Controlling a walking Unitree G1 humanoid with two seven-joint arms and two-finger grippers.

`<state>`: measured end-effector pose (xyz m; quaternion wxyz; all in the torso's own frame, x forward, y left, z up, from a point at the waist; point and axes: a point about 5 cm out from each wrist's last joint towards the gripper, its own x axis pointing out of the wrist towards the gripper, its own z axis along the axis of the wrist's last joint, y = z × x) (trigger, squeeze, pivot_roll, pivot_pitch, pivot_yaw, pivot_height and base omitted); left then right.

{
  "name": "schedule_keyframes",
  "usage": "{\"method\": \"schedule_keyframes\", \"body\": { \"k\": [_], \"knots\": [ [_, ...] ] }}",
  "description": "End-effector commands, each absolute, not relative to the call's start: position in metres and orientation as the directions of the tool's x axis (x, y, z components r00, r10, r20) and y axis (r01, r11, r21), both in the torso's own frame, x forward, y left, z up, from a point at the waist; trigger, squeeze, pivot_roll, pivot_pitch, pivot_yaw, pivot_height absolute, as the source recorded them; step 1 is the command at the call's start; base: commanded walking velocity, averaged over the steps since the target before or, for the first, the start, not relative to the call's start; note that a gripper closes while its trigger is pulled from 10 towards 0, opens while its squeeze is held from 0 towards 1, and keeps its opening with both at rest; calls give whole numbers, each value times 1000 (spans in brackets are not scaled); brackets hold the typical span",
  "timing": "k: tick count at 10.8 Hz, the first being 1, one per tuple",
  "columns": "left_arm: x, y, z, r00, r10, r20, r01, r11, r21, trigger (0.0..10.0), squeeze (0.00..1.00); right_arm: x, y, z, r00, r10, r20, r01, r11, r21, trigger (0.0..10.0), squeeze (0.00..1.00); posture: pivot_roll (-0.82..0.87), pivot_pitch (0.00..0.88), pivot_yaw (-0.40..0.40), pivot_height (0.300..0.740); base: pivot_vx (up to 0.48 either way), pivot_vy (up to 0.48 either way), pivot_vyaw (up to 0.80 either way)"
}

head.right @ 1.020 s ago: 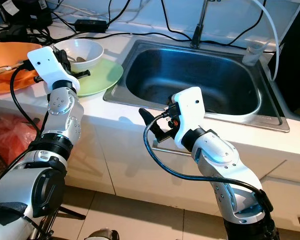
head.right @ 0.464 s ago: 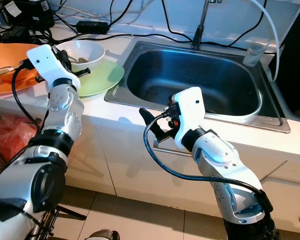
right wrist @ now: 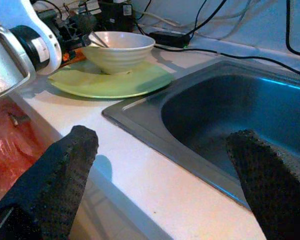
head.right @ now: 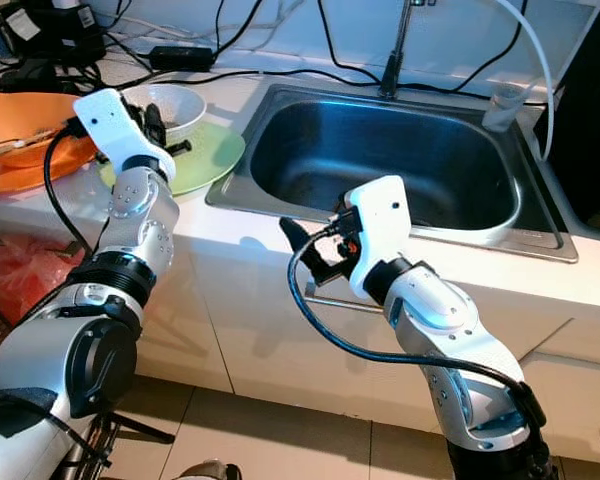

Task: Kitchen organization

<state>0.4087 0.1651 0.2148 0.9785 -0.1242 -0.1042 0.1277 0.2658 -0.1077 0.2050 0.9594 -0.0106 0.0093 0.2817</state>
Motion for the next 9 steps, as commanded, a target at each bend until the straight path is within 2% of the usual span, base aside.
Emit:
{"method": "schedule_keyframes", "body": {
  "k": [1, 4, 9],
  "knots": [
    [411, 161, 224, 947, 262, 184, -205, 938, -278, 10000, 1000, 263, -110, 207, 850, 527, -11, -527, 849, -23, 10000, 0, -148, 27, 15, 740, 0, 0, 0],
    [412, 164, 224, 948, 261, 184, -201, 935, -291, 10000, 1000, 264, -109, 207, 850, 527, -12, -527, 850, -20, 10000, 0, -142, 27, 13, 740, 0, 0, 0],
    [409, 169, 235, 930, 256, 264, -183, 945, -272, 10000, 1000, 268, -107, 207, 842, 539, -8, -539, 842, -20, 10000, 0, -118, 17, -2, 740, 0, 0, 0]
  ]
}}
